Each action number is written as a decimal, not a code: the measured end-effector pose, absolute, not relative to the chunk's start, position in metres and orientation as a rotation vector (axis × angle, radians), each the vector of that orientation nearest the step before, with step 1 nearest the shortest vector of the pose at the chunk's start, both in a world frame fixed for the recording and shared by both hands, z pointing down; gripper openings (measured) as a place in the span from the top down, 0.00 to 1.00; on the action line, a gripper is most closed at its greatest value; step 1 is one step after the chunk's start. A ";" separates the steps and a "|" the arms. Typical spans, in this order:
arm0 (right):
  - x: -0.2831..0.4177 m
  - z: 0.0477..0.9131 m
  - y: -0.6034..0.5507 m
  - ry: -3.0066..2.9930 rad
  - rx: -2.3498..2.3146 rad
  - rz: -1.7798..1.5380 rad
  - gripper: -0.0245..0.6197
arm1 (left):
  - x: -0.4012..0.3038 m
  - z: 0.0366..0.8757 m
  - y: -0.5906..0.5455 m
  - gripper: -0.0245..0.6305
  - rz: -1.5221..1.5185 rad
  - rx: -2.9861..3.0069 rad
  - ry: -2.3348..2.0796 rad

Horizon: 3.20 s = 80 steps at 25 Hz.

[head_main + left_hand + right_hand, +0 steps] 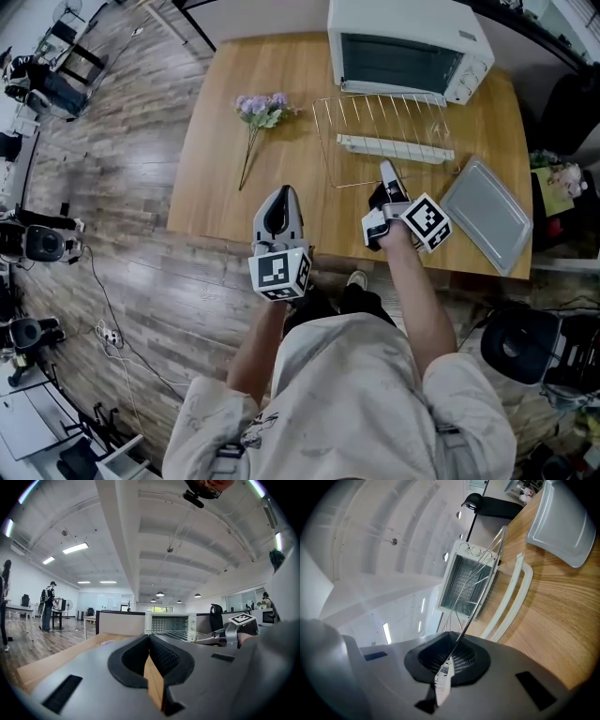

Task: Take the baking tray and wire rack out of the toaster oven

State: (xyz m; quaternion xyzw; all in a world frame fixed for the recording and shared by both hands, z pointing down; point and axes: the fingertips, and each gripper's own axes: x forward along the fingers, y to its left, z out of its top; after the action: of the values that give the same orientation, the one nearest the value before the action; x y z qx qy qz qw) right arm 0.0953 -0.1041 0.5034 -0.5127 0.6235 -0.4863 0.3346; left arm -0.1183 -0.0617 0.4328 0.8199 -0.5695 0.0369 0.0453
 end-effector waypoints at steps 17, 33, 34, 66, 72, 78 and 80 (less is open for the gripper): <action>-0.085 0.520 -0.077 1.861 -1.248 -1.400 0.93 | -0.269 0.435 -0.025 0.94 0.092 2.376 -1.890; -0.139 0.560 -0.049 1.939 -1.292 -1.532 0.93 | -0.326 0.447 -0.009 0.94 0.055 2.313 -1.910; -0.139 0.564 -0.047 1.933 -1.300 -1.550 0.93 | -0.326 0.448 -0.009 0.94 0.054 2.310 -1.908; -0.103 0.643 -0.047 1.610 -1.466 -2.033 0.84 | -0.316 0.461 -0.012 0.94 0.075 2.308 -1.865; -0.092 0.652 -0.046 1.550 -1.567 -2.065 0.63 | -0.314 0.459 -0.013 0.94 0.067 2.308 -1.865; -0.086 0.645 -0.055 1.572 -1.656 -2.039 0.44 | -0.316 0.459 -0.014 0.94 0.051 2.304 -1.864; -0.080 0.646 -0.055 1.617 -1.750 -2.037 0.37 | -0.313 0.460 -0.015 0.94 0.040 2.308 -1.860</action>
State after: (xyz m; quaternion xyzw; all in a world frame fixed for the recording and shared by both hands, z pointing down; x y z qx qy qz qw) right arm -0.0803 -0.0550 0.6464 -0.5582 0.5158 -0.6499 0.0034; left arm -0.3132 -0.0154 0.4596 0.7755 -0.6250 0.0133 0.0886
